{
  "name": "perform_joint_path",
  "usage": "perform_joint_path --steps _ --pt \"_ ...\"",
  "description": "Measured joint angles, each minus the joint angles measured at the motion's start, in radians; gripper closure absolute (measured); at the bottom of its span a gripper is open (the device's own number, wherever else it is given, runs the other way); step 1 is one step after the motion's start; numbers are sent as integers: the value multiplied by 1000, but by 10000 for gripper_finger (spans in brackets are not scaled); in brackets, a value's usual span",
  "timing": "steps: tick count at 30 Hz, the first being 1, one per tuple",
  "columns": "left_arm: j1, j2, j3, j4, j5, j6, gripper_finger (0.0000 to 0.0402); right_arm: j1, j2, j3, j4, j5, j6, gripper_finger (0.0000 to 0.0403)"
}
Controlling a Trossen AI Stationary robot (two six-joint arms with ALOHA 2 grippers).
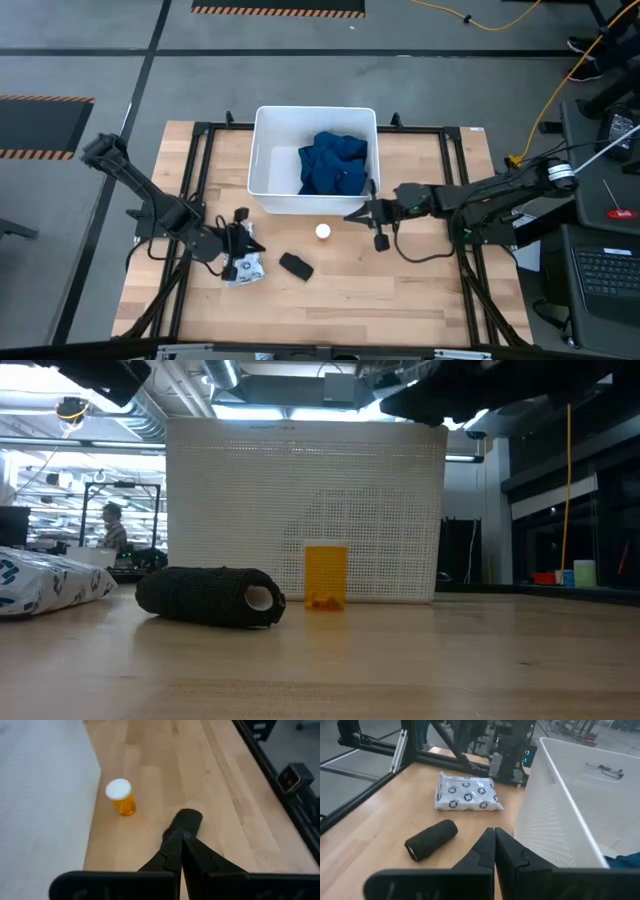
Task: Pick & place medical supplies in basket/bin
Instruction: Adjust the white bin on the table
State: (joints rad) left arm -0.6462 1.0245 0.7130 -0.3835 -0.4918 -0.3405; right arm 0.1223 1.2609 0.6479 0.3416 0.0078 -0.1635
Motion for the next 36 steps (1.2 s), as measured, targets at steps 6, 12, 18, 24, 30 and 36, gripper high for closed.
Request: perform_joint_path --steps 6,12,18,24,30,36 --pt "38 149 51 -4 95 -30 400 0 4 0 2 0 1 398" --pt "73 290 153 -4 161 -58 400 13 -11 0 -10 3 29 398" --pt "81 414 305 -113 232 -94 400 73 -36 2 -59 37 60 400" --pt "87 524 436 -188 246 -135 396 146 -34 0 -95 127 45 399" --pt "91 551 472 -210 241 -129 385 146 -34 0 -46 135 -84 399" --pt "90 551 473 -209 225 -153 376 73 -34 0 -64 139 -88 399"
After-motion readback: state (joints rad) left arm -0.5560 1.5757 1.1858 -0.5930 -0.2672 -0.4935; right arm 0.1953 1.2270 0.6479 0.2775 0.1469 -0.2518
